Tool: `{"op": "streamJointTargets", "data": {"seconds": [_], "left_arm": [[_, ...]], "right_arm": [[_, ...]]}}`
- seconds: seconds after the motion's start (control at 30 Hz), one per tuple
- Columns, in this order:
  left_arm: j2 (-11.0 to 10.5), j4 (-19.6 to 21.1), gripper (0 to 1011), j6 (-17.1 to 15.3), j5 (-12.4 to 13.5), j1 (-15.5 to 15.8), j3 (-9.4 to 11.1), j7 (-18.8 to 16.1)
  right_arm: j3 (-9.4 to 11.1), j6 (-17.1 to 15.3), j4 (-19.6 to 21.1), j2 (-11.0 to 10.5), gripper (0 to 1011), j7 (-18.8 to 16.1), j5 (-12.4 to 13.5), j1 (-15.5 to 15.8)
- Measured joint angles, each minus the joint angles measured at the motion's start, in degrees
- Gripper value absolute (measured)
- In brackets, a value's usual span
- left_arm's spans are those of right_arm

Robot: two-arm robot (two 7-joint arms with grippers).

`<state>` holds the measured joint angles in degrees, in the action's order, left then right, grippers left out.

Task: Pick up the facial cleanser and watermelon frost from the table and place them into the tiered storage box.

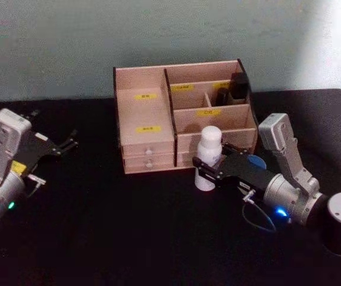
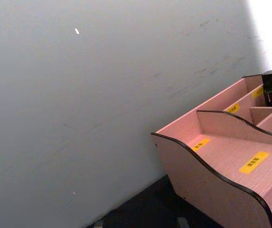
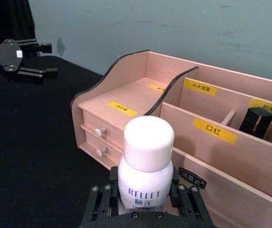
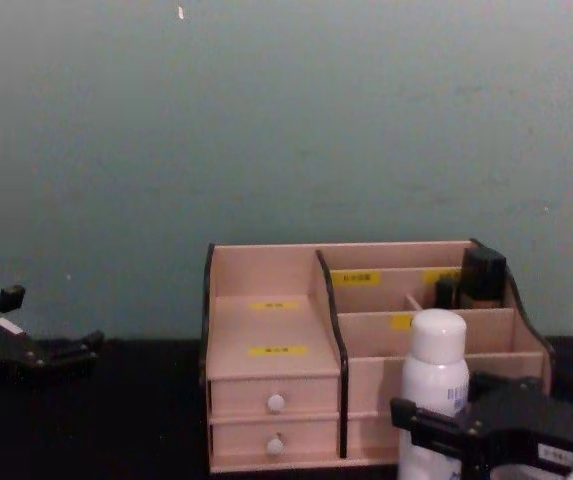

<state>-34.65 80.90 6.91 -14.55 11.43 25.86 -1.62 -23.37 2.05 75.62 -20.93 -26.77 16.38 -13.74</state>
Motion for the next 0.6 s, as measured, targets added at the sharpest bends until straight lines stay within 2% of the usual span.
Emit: {"op": "streamJointTargets", "data": {"seconds": [0.27, 0.6], "left_arm": [[0.0, 0.0, 1001, 0.0, 0.0, 0.0, 0.0, 0.0], [0.0, 0.0, 1001, 0.0, 0.0, 0.0, 0.0, 0.0]], "right_arm": [[0.0, -0.2, 1.64, -0.95, 591, -1.77, 1.09, 0.48], [1.12, -1.82, 6.33, -2.29, 591, -3.43, 5.31, 0.82]]}}
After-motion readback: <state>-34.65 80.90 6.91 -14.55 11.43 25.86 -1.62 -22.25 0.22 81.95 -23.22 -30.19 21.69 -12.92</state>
